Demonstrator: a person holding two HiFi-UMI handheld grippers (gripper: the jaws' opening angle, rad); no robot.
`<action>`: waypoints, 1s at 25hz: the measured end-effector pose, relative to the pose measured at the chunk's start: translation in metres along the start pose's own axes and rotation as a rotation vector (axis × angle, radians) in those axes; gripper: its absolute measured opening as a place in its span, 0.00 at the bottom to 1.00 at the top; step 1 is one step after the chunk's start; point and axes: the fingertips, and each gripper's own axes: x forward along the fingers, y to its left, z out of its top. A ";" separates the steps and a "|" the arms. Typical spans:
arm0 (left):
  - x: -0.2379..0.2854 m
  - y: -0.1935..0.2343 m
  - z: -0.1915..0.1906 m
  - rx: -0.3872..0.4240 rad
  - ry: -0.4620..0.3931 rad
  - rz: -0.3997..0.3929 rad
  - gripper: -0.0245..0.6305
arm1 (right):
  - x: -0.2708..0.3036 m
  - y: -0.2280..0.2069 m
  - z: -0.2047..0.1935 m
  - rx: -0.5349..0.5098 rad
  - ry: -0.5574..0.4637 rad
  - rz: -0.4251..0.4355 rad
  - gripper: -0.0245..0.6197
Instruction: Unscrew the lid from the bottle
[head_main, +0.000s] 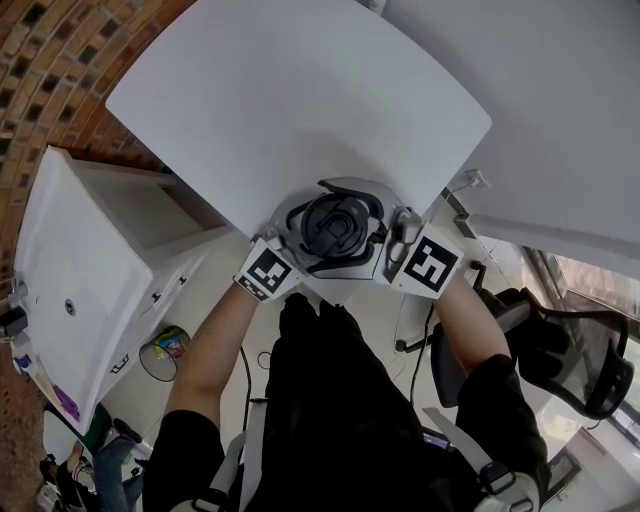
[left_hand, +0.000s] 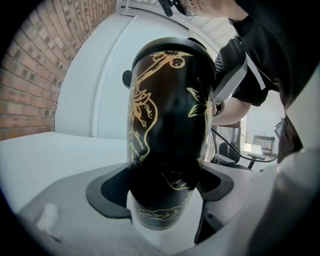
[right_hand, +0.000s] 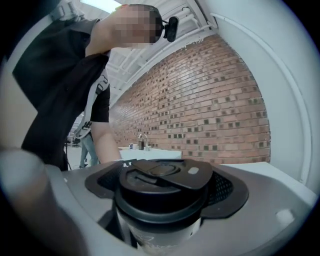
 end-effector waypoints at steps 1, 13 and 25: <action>0.000 0.000 0.000 -0.001 0.000 -0.001 0.63 | 0.000 0.001 0.000 0.009 0.004 0.020 0.79; -0.001 0.001 0.000 0.002 -0.001 -0.001 0.64 | -0.004 -0.007 0.025 0.068 -0.100 -0.087 0.79; -0.004 0.002 0.005 0.012 -0.013 0.024 0.66 | -0.054 -0.017 0.041 0.139 -0.183 -0.244 0.79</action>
